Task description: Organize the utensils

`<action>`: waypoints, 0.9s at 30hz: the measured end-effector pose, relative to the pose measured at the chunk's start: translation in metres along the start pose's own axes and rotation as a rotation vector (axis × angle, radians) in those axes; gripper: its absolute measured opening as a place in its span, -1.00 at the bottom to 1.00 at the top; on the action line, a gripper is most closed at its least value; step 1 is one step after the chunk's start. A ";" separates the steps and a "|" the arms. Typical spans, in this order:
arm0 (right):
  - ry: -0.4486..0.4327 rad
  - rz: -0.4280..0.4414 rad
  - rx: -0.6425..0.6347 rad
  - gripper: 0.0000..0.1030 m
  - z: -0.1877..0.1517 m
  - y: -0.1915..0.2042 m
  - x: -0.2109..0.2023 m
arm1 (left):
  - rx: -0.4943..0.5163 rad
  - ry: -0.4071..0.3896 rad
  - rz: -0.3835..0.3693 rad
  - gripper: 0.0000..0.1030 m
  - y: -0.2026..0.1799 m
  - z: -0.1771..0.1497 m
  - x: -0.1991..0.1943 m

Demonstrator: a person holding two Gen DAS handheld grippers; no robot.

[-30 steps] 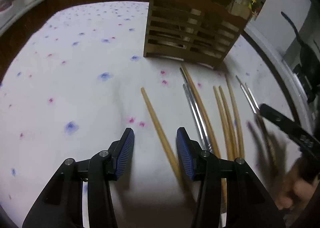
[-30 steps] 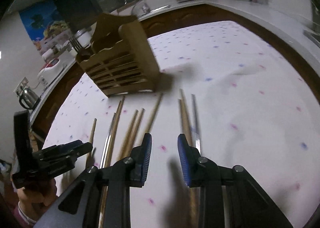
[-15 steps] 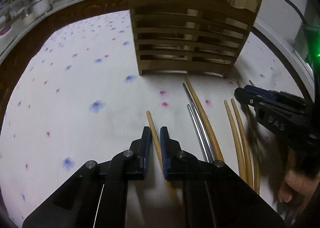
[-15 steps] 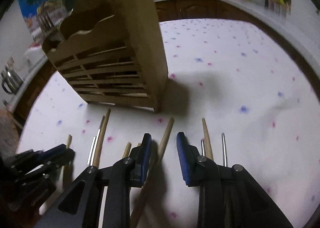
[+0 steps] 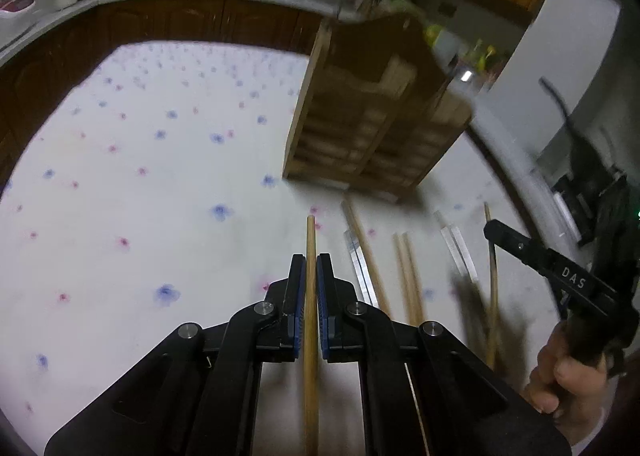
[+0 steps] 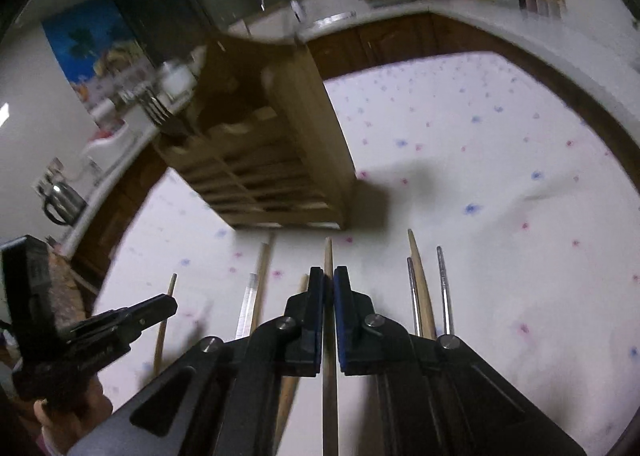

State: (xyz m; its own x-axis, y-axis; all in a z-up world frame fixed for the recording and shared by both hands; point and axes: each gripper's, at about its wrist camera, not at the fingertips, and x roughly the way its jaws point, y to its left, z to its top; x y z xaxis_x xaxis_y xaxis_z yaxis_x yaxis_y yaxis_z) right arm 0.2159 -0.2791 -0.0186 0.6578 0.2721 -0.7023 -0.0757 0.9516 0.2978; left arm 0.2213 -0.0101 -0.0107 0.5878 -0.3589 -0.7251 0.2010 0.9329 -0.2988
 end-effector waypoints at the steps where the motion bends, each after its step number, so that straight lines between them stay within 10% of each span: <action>1: -0.018 0.005 0.001 -0.90 0.002 0.001 -0.008 | 0.000 -0.019 -0.011 -0.91 -0.002 0.001 -0.011; 12: -0.241 0.060 -0.030 -0.90 0.023 0.027 -0.100 | 0.008 -0.174 -0.100 -0.91 -0.011 0.016 -0.086; 27: -0.333 0.060 -0.043 -0.90 0.045 0.033 -0.120 | -0.029 -0.306 -0.090 -0.91 -0.005 0.041 -0.109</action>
State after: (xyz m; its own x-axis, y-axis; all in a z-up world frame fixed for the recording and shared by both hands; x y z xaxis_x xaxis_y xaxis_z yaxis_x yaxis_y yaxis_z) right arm 0.1683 -0.2867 0.1047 0.8592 0.2735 -0.4323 -0.1492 0.9423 0.2996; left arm 0.1881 0.0254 0.0954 0.7780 -0.4104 -0.4757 0.2432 0.8948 -0.3743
